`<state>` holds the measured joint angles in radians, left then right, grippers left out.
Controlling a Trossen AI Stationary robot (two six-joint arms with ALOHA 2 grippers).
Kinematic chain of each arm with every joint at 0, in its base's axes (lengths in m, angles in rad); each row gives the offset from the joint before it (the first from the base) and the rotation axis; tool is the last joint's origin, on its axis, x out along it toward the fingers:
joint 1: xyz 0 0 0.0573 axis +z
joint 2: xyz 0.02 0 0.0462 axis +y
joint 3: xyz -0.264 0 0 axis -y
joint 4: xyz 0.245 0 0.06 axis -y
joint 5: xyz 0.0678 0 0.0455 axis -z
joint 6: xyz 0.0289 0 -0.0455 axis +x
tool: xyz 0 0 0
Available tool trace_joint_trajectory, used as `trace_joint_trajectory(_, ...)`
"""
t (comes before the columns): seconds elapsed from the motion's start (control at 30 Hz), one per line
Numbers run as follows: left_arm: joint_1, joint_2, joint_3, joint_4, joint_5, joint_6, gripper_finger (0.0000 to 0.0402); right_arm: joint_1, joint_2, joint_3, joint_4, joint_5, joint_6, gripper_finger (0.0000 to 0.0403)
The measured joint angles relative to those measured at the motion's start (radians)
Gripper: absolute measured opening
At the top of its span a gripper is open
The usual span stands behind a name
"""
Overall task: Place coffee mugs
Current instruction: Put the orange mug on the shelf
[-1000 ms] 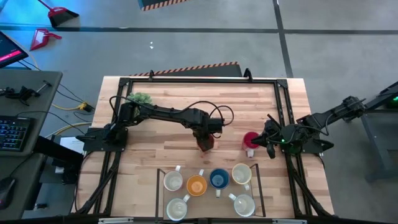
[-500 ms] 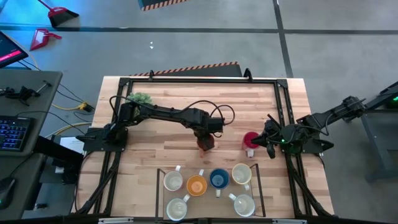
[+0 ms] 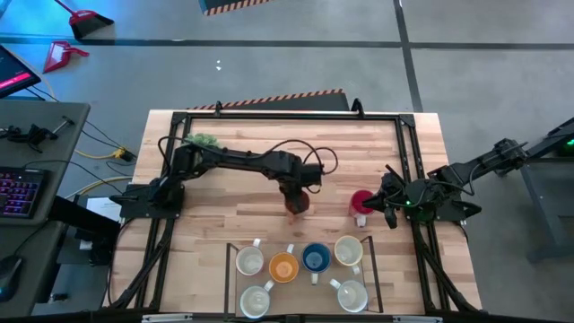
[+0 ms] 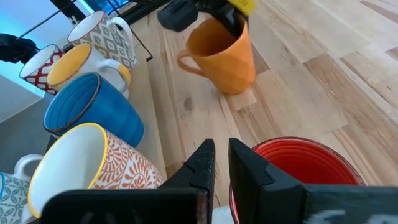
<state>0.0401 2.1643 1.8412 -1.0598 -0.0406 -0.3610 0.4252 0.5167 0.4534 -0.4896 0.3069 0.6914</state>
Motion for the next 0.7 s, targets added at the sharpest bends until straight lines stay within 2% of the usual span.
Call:
trace_joint_trajectory(0.13, 0.006, 0.000, 0.083, -0.056, -0.007, 0.043, 0.0006, 0.000, 0.000, 0.000, 0.000, 0.000, 0.007, 0.0024)
trace_joint_trajectory(0.27, 0.000, 0.000, 0.202, -0.189, -0.028, 0.070, 0.0006, 0.000, 0.000, 0.000, 0.000, 0.000, 0.004, 0.0024)
trace_joint_trajectory(0.57, -0.095, -0.002, 0.498, -0.498, -0.033, 0.011, 0.0006, 0.000, 0.000, 0.000, -0.045, 0.000, -0.003, 0.0024)
trace_joint_trajectory(0.6, -0.111, -0.006, 0.517, -0.507, -0.037, -0.003, 0.0006, 0.000, 0.000, 0.000, -0.053, 0.000, -0.003, 0.0024)
trace_joint_trajectory(0.7, -0.156, -0.073, 0.477, -0.433, -0.042, -0.087, 0.0006, 0.000, 0.000, 0.000, -0.056, 0.000, -0.003, 0.0024)
